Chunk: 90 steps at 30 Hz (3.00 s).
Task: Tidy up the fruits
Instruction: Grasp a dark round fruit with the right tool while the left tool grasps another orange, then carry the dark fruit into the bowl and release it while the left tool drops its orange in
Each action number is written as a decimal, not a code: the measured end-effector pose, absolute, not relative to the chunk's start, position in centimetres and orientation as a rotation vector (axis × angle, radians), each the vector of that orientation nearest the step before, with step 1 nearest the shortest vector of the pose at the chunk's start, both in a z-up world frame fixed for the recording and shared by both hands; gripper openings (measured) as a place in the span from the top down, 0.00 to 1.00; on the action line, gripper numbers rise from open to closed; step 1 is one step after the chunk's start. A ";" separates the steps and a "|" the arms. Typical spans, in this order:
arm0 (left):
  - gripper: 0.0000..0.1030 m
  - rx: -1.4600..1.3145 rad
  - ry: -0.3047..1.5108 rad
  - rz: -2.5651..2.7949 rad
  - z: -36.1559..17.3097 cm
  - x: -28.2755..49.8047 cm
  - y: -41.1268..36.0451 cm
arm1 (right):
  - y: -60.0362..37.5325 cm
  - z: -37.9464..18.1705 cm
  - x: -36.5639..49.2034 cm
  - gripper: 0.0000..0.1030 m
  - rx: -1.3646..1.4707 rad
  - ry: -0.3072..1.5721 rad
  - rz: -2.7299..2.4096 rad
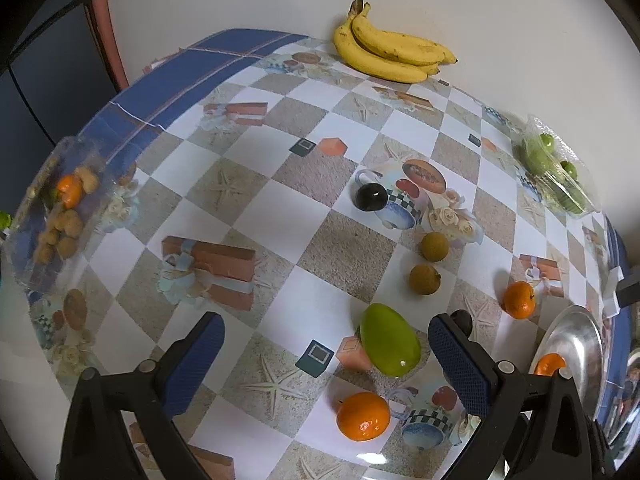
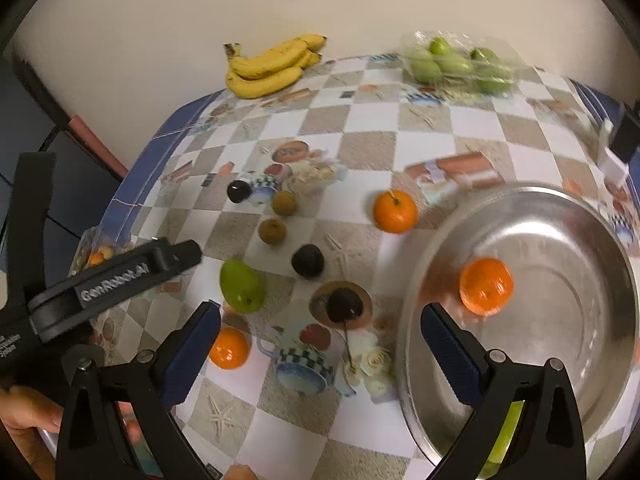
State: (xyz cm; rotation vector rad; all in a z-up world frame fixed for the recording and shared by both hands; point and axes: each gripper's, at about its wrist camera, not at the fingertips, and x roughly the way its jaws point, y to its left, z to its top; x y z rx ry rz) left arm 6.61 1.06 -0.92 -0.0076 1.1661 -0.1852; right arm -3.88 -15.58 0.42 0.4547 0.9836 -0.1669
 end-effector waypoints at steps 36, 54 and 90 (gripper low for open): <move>0.00 -0.029 1.297 -0.179 -4.7 7.5 1.1 | -15.2 -5.3 0.8 0.60 0.330 1.169 -0.195; 0.00 -0.048 1.328 -0.189 -4.8 7.4 1.0 | -15.7 -4.0 0.1 0.74 0.365 1.138 -0.212; 0.63 -0.153 1.425 -0.279 -5.4 3.3 1.2 | -15.9 0.0 -6.9 0.75 0.540 1.044 -0.217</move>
